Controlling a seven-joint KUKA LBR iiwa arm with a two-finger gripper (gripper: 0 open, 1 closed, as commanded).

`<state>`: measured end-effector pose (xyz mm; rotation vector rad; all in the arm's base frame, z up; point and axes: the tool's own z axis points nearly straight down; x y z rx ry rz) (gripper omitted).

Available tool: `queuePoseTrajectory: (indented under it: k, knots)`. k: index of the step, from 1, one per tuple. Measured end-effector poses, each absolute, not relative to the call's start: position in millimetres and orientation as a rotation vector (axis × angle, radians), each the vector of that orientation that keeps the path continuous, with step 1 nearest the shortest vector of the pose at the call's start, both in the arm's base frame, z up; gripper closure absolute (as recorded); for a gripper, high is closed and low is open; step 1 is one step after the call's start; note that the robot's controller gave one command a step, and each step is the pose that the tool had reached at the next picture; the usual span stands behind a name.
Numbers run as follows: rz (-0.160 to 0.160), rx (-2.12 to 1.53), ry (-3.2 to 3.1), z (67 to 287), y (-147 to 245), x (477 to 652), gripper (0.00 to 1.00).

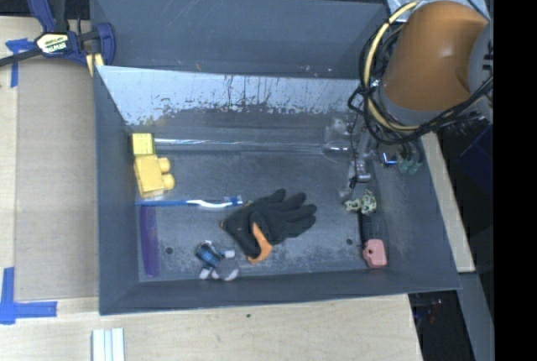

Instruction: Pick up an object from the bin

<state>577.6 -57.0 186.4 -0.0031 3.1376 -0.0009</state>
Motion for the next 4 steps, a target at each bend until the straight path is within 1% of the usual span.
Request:
queuePoseTrajectory:
  k: [1, 2, 3, 4]
  knots:
    - [-0.001, -0.004, 3.138, 186, -57, 577.6, 0.0]
    - [-0.003, -0.09, 3.129, 127, -12, 556.8, 0.0]
    - [-0.008, -0.019, 3.115, 73, -13, 582.6, 1.0]
    - [-0.008, -0.019, 3.115, 73, -12, 582.6, 1.0]
